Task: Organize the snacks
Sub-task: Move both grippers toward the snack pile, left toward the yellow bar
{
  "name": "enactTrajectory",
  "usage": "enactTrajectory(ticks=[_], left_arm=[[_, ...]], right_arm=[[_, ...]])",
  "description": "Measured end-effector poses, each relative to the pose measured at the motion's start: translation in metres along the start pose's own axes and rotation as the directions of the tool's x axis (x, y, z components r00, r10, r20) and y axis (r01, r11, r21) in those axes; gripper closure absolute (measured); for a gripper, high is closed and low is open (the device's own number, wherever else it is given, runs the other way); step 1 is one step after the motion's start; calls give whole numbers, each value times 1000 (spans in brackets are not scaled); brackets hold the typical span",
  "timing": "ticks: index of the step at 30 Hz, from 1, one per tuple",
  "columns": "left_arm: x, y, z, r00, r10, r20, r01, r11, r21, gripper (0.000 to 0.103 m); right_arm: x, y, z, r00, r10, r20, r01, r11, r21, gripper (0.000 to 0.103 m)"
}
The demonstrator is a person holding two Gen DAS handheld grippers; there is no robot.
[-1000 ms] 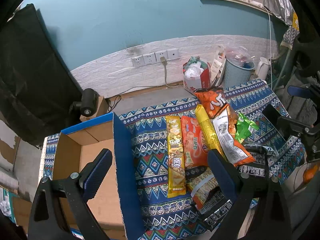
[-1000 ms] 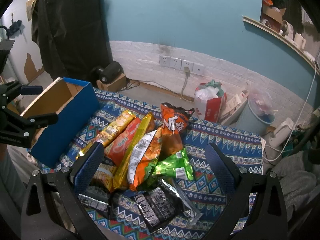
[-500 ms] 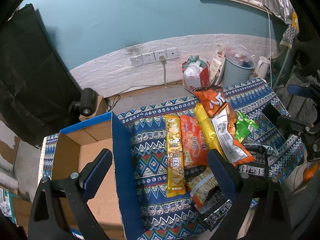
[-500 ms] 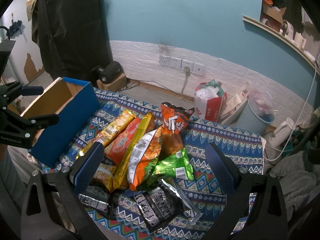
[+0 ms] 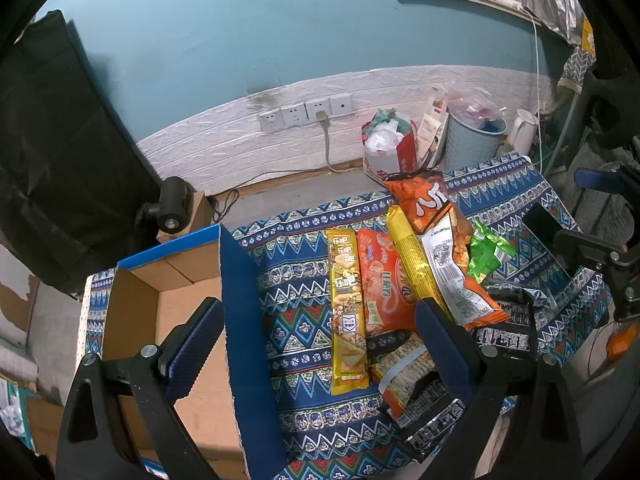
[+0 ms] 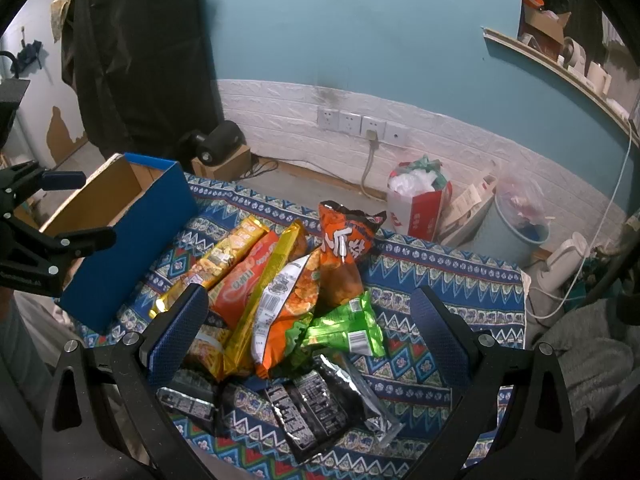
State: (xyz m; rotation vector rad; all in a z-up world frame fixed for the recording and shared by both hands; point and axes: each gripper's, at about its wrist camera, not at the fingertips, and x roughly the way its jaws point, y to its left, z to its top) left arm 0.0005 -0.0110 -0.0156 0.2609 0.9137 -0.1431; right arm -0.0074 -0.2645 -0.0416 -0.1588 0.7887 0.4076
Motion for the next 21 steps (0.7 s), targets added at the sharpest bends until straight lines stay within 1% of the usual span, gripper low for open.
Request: enactTrajectory(ticks=[21], left_arm=[[9,0,0,1000,0,-25,1,1000,8,6]], right_arm=[[1,-4,0,1000,1,-18,-1,1000,0,3]])
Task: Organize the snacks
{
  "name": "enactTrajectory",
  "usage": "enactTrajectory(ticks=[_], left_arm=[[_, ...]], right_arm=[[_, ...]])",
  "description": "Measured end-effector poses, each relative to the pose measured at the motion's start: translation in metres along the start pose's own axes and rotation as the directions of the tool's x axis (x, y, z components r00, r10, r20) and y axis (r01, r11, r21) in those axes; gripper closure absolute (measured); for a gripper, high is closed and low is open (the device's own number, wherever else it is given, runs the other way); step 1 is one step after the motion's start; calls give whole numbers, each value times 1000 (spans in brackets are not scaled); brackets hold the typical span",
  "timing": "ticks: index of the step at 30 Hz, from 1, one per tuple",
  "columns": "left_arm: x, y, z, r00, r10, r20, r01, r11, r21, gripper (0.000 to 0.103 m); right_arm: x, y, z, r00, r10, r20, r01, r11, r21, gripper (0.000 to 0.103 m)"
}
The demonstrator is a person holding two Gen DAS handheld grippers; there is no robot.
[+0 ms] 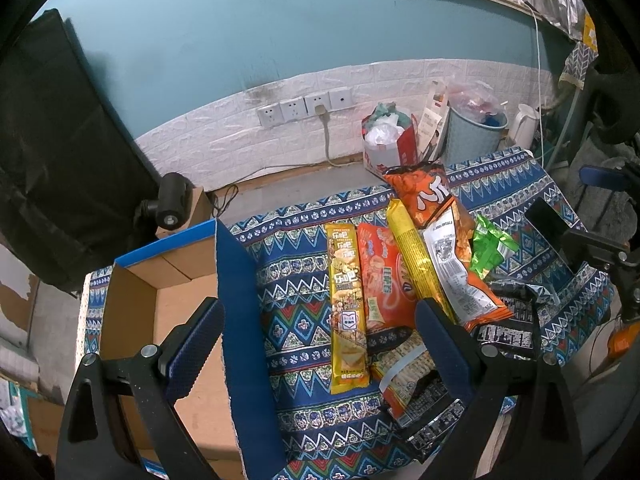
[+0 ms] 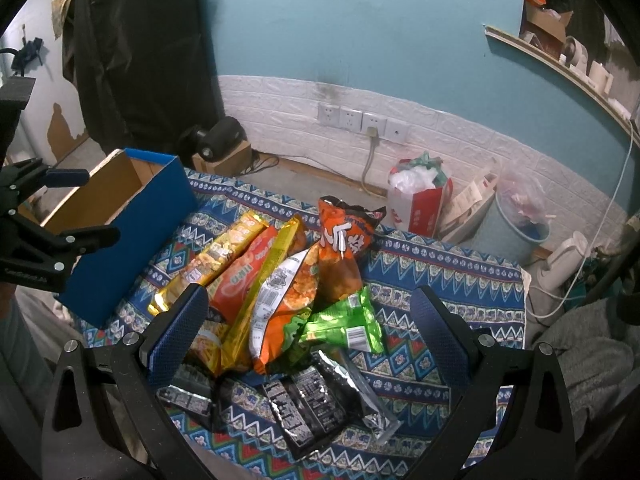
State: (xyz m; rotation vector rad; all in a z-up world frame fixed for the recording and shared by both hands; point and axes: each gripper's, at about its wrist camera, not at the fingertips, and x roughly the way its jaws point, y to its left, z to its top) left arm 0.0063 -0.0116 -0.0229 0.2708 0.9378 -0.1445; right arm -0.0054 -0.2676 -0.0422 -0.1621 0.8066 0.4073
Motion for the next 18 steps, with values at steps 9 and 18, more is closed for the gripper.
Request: enactTrajectory(ticks=[9,18], left_arm=[[13,0,2,1000,0,-28,0,1000,4,6],[49,0,-7,993,-2,-121,0,1000,-10,6]], right_arm=[[5,-5,-3,1000,-4,-26,4,1000,-5,3],[24,-19,-14,994,-22,-104,22,1000,-4,3]])
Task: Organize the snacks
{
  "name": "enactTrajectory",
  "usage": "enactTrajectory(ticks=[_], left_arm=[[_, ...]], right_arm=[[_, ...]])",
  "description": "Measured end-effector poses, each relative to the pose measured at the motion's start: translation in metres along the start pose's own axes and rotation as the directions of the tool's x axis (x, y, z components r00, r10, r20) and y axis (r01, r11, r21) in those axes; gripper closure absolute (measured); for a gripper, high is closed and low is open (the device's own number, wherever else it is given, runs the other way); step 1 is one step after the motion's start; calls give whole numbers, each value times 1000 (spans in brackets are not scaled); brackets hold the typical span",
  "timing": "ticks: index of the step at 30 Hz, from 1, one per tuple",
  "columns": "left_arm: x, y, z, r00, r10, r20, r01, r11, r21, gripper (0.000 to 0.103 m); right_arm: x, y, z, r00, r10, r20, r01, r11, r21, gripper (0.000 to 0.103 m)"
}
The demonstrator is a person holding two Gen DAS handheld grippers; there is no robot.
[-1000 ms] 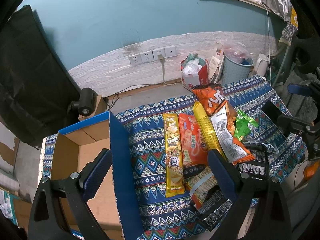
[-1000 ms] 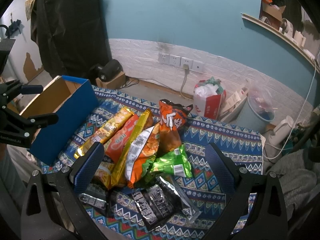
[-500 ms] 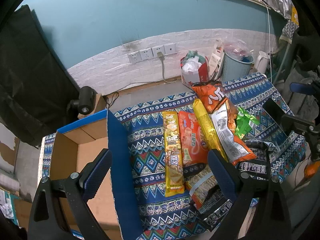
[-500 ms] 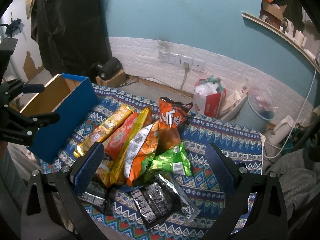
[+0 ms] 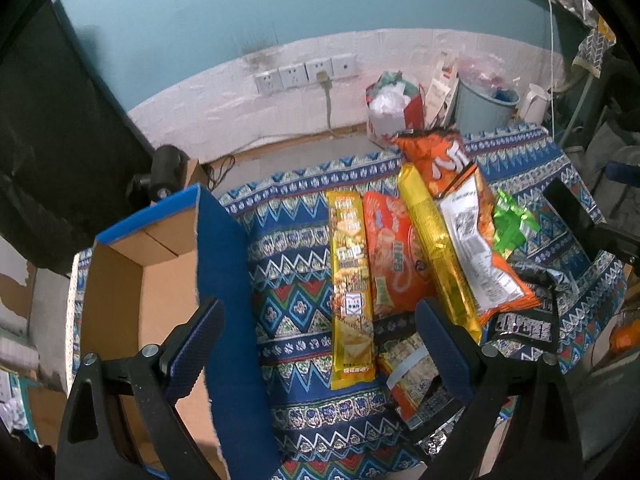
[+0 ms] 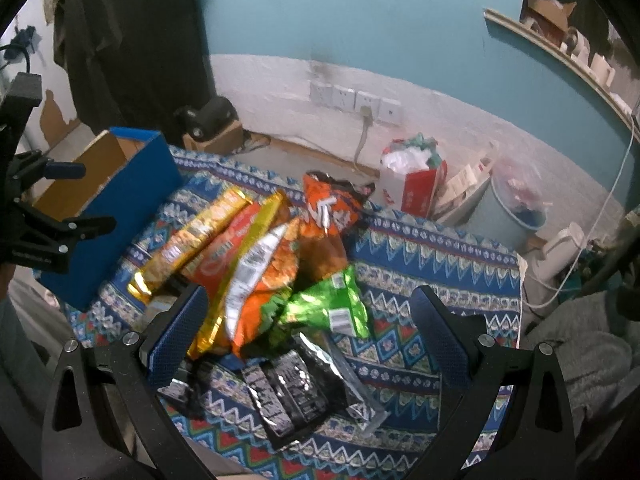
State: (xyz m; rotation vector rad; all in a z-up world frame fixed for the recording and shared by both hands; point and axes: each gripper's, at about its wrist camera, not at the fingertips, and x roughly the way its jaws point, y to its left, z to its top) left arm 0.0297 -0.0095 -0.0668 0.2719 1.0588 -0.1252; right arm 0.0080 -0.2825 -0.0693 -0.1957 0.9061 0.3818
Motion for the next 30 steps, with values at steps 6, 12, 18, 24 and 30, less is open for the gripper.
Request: enactTrajectory(ticks=[6,12,18,24,30], left_arm=[[23,-2,-6,998,-10,-62,10,1000,-4,6],[48,-3,-2,994,-32,-107,27,999,-44,6],[75,-6,1,989,-26,-146,19,999,-50,6],[96,-9,3,984,-33,-174,23,998,-55,6],[116,-9,8,979,-38,-202,25,997,-67,6]], right_arm=[[37,-20,-22,989,-41,-141,43,999,10,3],[77,-39,-43,965,-42,-257,54,998,39,10],[111,-46,-58,940,-17,-341,35,998,47,14],[132,-43,-66,927,-11,-375,18,1000,14,19],[153,-44,-76,904,-5,-427,11,1000,12,33]])
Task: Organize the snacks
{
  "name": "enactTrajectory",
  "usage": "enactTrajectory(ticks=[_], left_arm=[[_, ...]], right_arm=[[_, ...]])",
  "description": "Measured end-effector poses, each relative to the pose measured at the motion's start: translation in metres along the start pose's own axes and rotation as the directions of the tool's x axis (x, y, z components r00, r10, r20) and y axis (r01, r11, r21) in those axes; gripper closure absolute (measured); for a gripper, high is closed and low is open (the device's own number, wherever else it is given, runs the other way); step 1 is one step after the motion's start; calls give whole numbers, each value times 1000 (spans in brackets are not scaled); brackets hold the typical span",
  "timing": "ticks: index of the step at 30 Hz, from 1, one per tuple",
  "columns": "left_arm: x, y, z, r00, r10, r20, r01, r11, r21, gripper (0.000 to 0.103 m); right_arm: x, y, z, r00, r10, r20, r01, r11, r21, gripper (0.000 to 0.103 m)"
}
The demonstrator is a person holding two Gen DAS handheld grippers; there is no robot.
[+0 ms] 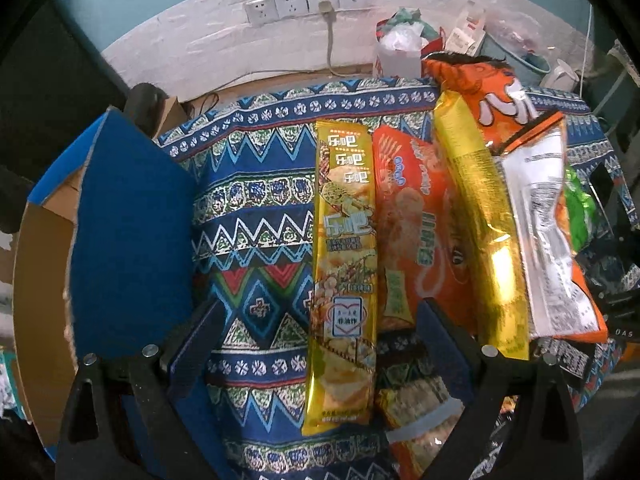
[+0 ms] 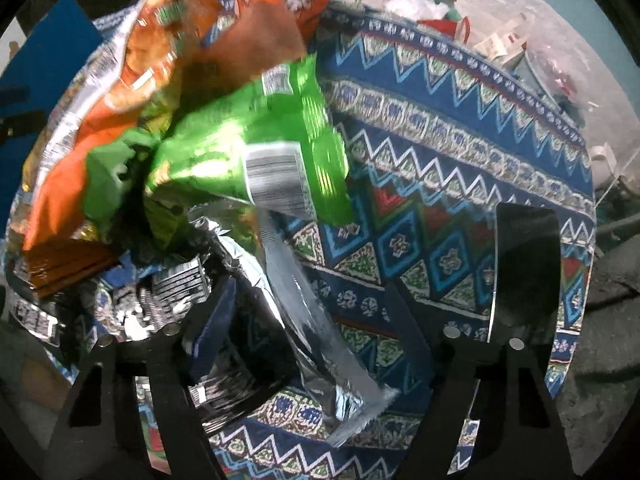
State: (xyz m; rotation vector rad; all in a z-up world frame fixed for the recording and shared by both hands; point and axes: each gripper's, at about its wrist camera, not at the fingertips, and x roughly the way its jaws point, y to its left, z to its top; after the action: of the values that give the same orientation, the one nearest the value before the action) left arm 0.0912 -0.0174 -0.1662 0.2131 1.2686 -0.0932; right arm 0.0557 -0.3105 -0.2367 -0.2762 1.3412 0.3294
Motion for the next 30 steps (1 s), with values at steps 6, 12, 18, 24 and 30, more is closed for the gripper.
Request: enactTrajectory(ticks=[6,12,18,24,30], left_arm=[[15,-2,7,1000,7,-16,-7,1000,2,9],[29,-3,14,1000,3,-30,-3,1000,2,21],[40,4,16,998,-50,-36,49,998,-34,42],[43,8,16,996,-81,-29,80,996,-36,71],[26,3,5,999,-54,-8,54,998,-20,72]], right_arm=[[9,-26,-1,1000,-24,-7,24,992,120,67],[7,-31,3,999,-48,3,47,990,136,72],[-14,-27,1,996,-73,41,65,982,176,74],[-26,-50,-1,993,-96,68,77,968,240,74],[-40,-51,2,988,-105,109,73,962,261,74]])
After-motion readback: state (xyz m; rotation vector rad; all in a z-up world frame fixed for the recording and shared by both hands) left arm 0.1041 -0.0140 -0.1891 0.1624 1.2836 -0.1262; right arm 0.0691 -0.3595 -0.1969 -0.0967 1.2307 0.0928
